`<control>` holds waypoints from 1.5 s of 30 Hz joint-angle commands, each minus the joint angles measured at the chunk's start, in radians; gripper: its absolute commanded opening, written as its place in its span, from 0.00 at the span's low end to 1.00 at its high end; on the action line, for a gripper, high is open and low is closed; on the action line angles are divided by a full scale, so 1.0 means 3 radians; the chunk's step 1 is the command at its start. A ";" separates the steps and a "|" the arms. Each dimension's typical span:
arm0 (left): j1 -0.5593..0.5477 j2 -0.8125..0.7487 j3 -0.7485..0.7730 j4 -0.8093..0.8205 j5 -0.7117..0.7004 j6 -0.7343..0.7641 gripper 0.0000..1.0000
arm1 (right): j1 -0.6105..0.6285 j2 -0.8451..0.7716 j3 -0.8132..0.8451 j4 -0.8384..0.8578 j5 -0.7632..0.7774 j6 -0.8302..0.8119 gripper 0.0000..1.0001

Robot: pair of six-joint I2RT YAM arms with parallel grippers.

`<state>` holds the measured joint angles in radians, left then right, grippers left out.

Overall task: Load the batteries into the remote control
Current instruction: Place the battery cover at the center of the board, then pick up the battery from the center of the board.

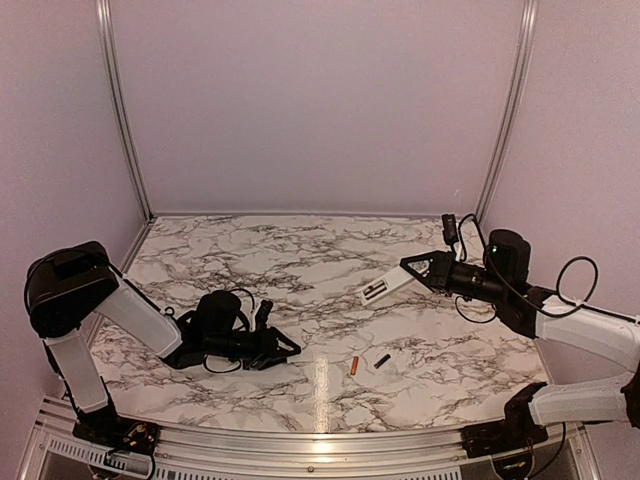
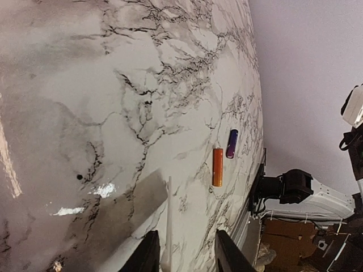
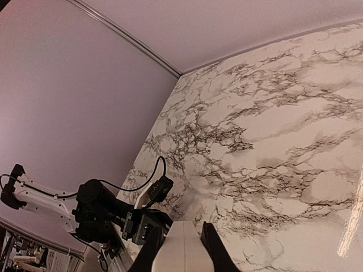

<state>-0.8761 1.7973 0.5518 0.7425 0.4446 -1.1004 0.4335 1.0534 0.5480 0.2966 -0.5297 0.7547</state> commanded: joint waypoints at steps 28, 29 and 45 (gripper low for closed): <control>-0.0416 -0.0267 0.1491 -0.2798 -0.1180 0.1957 0.50 | -0.0702 -0.0271 -0.0141 -0.0256 -0.0790 -0.0271 0.00; -0.0457 -0.0184 0.1580 -0.2830 -0.1162 0.1978 0.48 | -0.0700 -0.0274 -0.0135 -0.0305 -0.0818 -0.0305 0.00; -0.0602 0.0054 0.2238 -0.2643 -0.1353 0.2184 0.49 | -0.0592 -0.0203 -0.0115 -0.0620 -0.1366 -0.0420 0.00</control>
<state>-1.0527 1.7817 1.1172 -0.0170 0.1368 -0.4736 0.2348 0.9840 0.4904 0.1211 -0.8886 0.6346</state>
